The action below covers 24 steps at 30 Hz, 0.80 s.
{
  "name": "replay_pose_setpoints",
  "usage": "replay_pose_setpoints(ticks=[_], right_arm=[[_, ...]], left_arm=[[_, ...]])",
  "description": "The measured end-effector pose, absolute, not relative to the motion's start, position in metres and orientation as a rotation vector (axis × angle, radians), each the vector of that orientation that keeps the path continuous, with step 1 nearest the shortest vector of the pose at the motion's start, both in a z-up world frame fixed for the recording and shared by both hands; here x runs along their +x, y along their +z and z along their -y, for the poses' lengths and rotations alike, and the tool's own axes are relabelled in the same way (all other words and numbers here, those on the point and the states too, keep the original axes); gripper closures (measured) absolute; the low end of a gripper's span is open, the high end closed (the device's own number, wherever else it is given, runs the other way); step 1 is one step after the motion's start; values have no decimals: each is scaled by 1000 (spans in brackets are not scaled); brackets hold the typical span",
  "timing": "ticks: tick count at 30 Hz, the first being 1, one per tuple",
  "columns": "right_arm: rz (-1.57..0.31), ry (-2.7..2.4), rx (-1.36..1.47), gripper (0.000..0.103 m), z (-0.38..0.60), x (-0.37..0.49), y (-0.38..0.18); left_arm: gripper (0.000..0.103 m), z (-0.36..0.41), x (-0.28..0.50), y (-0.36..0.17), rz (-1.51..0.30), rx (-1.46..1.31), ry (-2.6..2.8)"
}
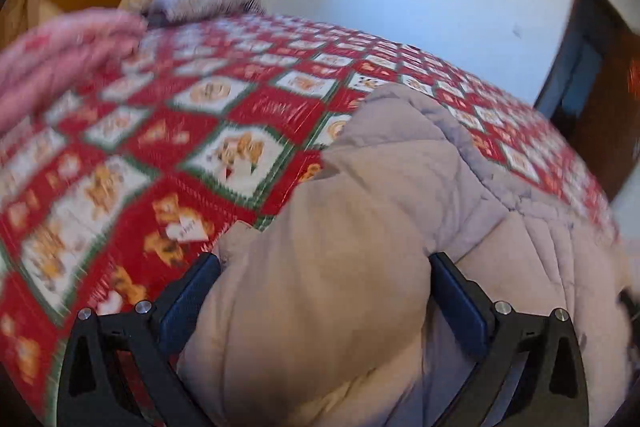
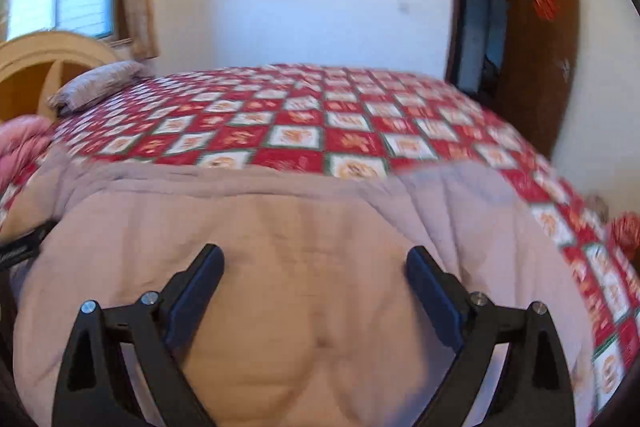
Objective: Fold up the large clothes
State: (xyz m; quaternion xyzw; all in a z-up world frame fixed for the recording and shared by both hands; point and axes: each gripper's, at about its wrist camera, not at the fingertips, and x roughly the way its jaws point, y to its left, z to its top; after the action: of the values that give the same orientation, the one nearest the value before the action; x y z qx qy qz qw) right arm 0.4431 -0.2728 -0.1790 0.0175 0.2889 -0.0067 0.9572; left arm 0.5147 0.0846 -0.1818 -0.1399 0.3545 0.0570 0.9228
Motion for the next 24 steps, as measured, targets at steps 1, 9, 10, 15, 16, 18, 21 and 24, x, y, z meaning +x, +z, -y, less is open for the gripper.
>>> replay_pose_setpoints(ticks=[1,9,10,15,16,18,21,24], right_arm=[[-610,-12,74,8,280,449,-186],[-644,-14,158,6,295,452,-207],[-650,-17,157,6,294,452,-207],[-693,-33,139,3,292,460,-212],[-700,-36,135,3,291,462,-213],[-717,-45,127,2,290,465,-215],[-731,-52,121,2,290,467,-217],[-742,-58,118,1,289,468,-219]], left_arm=[[1,-82,515,-182,-727,-283,115],[1,-63,524,-190,-766,-191,121],[1,-64,526,-191,-773,-194,120],[1,-59,529,-196,-802,-171,129],[1,-58,530,-196,-807,-165,132],[1,-56,532,-197,-816,-155,135],[1,-56,532,-198,-818,-157,133],[1,-56,532,-199,-817,-158,135]])
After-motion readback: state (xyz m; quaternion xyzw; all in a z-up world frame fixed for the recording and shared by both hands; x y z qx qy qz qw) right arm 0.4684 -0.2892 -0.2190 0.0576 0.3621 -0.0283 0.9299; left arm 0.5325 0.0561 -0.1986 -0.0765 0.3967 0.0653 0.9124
